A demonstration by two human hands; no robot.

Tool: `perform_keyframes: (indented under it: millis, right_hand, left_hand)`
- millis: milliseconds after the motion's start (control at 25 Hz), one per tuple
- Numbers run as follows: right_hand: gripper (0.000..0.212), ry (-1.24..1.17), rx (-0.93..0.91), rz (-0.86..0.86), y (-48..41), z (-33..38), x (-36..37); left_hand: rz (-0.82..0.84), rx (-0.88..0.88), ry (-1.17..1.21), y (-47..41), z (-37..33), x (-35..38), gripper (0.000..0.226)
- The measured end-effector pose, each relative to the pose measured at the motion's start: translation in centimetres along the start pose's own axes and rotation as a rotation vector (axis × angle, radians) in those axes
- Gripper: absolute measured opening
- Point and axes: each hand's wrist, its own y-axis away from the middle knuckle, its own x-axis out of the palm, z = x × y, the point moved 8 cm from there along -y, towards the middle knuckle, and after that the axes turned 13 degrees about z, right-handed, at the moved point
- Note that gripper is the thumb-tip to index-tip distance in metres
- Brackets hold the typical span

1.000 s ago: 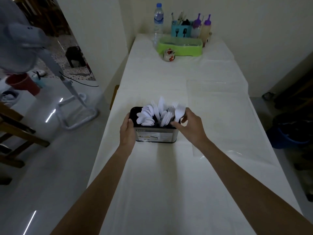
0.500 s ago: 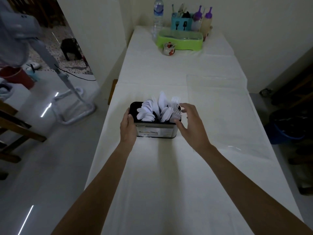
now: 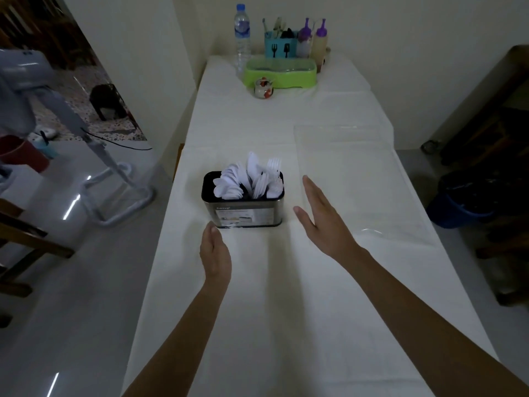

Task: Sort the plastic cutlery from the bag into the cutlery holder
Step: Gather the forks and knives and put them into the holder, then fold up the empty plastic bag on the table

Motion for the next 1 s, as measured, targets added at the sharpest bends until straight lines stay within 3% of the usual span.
perform_keyframes:
  millis: [240, 440, 760, 1000]
  right_hand:
    - [0.060, -0.054, 0.272, -0.018, 9.5, -9.2, -1.6]
    - [0.058, -0.098, 0.535, -0.099, 14.8, -18.1, -4.8]
    - [0.054, -0.178, 0.785, -0.103, 12.9, -28.8, -8.1]
    - [0.034, -0.192, 0.846, -0.127, 10.3, -31.7, -8.1]
  left_hand:
    - [0.185, 0.043, -0.175, 7.3, 3.4, 7.6, 0.036]
    - [0.350, 0.000, -0.394, 6.8, 3.3, 15.9, 0.040]
    - [0.206, -0.165, -0.573, 1.1, 3.6, 21.3, 0.044]
    - [0.179, -0.283, -0.525, -1.1, 5.9, 22.2, 0.039]
